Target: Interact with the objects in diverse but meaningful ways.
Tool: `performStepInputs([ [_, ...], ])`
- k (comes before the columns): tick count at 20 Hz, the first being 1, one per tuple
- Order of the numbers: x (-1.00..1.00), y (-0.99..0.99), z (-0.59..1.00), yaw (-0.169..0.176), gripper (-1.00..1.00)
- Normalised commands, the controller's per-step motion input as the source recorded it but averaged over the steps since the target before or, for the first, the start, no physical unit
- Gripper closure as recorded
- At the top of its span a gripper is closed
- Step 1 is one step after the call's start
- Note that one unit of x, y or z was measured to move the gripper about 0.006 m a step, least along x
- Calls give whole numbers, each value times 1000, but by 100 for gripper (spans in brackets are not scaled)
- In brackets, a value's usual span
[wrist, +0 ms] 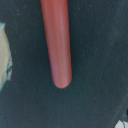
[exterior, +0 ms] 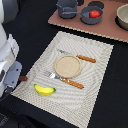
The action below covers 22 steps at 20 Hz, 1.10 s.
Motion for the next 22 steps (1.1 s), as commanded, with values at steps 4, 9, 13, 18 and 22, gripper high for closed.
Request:
performStepInputs([
  [4, -439, 318, -362, -9, -100],
  [9, -451, 333, -351, -10, -100],
  [13, -464, 323, -336, -12, 100],
  [18, -385, 289, -274, -4, 100],
  [22, -314, 266, -221, 0, 100],
])
